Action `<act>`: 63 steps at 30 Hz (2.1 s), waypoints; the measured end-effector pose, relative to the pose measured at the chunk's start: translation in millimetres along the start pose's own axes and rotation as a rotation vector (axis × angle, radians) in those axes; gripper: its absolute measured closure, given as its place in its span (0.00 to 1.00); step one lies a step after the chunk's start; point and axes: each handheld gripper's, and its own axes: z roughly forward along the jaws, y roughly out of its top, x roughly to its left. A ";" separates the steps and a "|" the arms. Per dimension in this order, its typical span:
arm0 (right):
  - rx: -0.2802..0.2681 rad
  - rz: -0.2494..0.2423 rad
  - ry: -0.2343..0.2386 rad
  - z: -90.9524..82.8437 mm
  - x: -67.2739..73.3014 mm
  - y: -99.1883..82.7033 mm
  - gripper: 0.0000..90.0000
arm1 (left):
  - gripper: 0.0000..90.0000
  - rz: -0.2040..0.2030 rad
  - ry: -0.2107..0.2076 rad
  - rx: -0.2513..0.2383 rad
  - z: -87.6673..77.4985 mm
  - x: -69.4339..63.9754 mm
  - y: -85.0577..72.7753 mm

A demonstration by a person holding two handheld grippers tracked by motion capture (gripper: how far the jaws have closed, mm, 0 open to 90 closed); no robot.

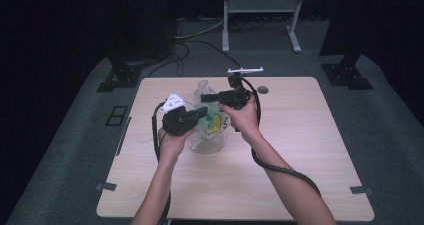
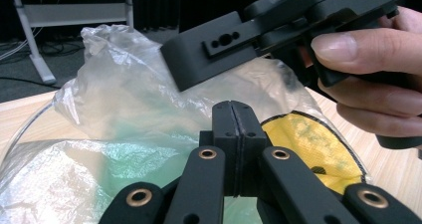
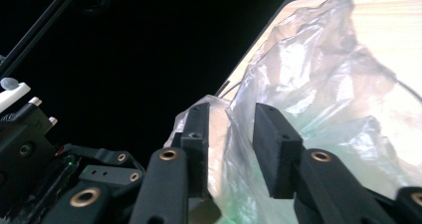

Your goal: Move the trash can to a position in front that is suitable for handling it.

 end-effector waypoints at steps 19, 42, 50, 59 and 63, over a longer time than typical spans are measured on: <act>0.031 -0.052 -0.104 6.0 -1.2 -5.7 0.99 | 0.63 -0.038 0.037 -0.053 -25.7 5.2 4.4; -0.034 -0.061 -0.095 -15.4 5.5 7.1 0.99 | 0.18 -0.050 0.140 -0.076 -71.5 25.1 -28.8; -0.054 -0.070 -0.089 -23.6 12.3 13.5 0.99 | 0.10 -0.042 0.130 -0.086 -75.2 26.9 -40.7; -0.087 -0.070 -0.052 -35.2 24.0 22.1 0.99 | 0.10 -0.040 0.090 -0.080 -73.4 24.6 -46.5; -0.107 -0.082 -0.046 -43.9 30.6 26.6 0.99 | 0.10 -0.033 0.090 -0.076 -73.9 23.3 -48.4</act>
